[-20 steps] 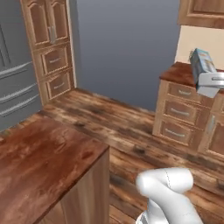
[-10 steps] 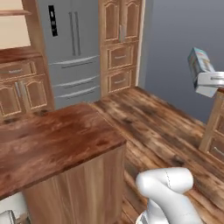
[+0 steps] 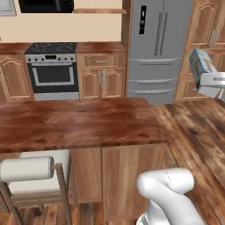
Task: Retrieve the tupperware and aluminum foil from the cabinet and place them on the dining counter near the plate with lemon wedge and broccoli to prepare for storing leftovers.
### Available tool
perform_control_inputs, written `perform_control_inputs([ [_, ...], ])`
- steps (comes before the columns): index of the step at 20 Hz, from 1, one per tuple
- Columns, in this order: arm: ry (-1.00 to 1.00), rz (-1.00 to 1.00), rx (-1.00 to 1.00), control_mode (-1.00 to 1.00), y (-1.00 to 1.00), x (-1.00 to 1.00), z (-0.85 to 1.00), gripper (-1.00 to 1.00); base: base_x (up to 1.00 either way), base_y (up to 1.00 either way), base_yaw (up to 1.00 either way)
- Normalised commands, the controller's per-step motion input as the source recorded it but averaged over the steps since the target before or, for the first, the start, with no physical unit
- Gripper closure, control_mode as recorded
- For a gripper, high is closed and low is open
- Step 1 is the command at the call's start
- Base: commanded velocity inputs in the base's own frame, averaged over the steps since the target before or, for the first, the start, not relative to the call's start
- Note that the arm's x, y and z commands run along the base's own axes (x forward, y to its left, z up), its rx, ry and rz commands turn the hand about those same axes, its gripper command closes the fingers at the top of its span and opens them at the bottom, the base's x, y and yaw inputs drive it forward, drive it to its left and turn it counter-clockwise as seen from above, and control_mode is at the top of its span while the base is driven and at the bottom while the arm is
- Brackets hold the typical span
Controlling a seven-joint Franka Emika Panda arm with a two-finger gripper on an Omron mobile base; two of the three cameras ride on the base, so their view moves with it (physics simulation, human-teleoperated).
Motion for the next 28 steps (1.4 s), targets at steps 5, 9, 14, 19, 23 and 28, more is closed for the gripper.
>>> perform_control_inputs([
  [5, 0.0, 0.0, 0.0, 1.0, 0.0, 0.0, 0.0, 1.0, 0.0, -0.23, 0.83],
  [9, 0.0, 0.0, 0.0, 1.0, 0.0, 0.0, 0.0, 1.0, 0.0, -0.18, 0.83],
  [14, 0.0, 0.0, 0.0, 1.0, 0.0, 0.0, 0.0, 1.0, 0.0, 0.26, 0.69],
  [19, 0.0, 0.0, 0.0, 1.0, 0.0, 0.0, 0.0, 1.0, 0.0, 1.0, 0.3],
  [23, 0.0, 0.0, 0.0, 1.0, 0.0, 0.0, 0.0, 1.0, 0.13, 1.0, 0.06],
  [28, 0.0, 0.0, 0.0, 1.0, 0.0, 0.0, 0.0, 1.0, 0.51, 1.0, 0.0],
])
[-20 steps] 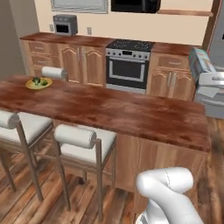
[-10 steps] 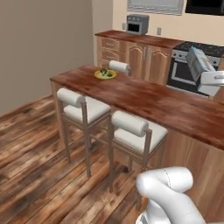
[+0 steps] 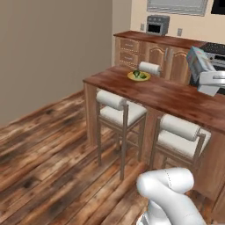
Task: Retrieve the tupperware and aluminum foil from the cabinet and place them on the dining counter near the plate with lemon wedge and broccoli to prepare for storing leftovers.
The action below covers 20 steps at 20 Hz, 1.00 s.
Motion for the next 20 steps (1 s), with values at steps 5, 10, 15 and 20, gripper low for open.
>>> perform_control_inputs([
  [5, 0.0, 0.0, 0.0, 1.0, 0.0, 0.0, 0.0, 1.0, 0.87, 0.92, -0.15],
  [10, 0.0, 0.0, 0.0, 1.0, 0.0, 0.0, 0.0, 1.0, 1.0, 0.63, -0.18],
  [15, 0.0, 0.0, 0.0, 1.0, 0.0, 0.0, 0.0, 1.0, 0.93, 0.53, -0.17],
  [20, 0.0, 0.0, 0.0, 1.0, 0.0, 0.0, 0.0, 1.0, 0.83, 0.37, -0.23],
])
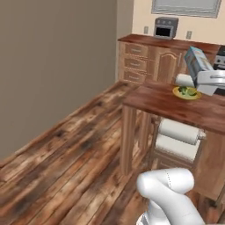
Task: Retrieve the tupperware and aluminum foil from the cabinet and place them on the dining counter near the plate with lemon wedge and broccoli to prepare for storing leftovers.
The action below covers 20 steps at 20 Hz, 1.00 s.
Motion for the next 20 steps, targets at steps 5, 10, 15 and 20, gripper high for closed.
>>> perform_control_inputs([
  [5, 0.0, 0.0, 0.0, 1.0, 0.0, 0.0, 0.0, 1.0, 0.72, 0.03, -0.32],
  [10, 0.0, 0.0, 0.0, 1.0, 0.0, 0.0, 0.0, 1.0, 0.59, -0.05, -0.42],
  [15, 0.0, 0.0, 0.0, 1.0, 0.0, 0.0, 0.0, 1.0, 0.64, -0.03, -0.44],
  [20, 0.0, 0.0, 0.0, 1.0, 0.0, 0.0, 0.0, 1.0, 0.68, 0.0, -0.43],
])
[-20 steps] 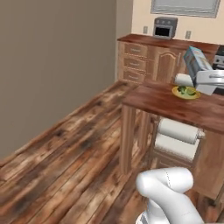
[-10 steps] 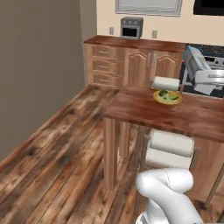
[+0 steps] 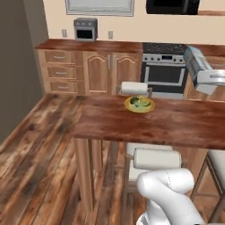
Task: Retrieve the tupperware and aluminum foil from the cabinet and place them on the dining counter near the plate with lemon wedge and broccoli to prepare for storing leftovers.
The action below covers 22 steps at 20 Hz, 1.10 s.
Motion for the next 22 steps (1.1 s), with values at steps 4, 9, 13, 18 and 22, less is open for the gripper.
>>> perform_control_inputs([
  [4, 0.0, 0.0, 0.0, 1.0, 0.0, 0.0, 0.0, 1.0, 0.65, 0.08, -0.41],
  [9, 0.0, 0.0, 0.0, 1.0, 0.0, 0.0, 0.0, 1.0, 0.6, 0.29, -0.37],
  [13, 0.0, 0.0, 0.0, 1.0, 0.0, 0.0, 0.0, 1.0, 0.53, 0.35, -0.34],
  [18, 0.0, 0.0, 0.0, 1.0, 0.0, 0.0, 0.0, 1.0, 0.52, 0.36, -0.16],
  [22, 0.0, -0.04, 0.0, -1.0, 0.11, 0.43, -0.03, 1.0, 0.0, 0.0, 0.0],
])
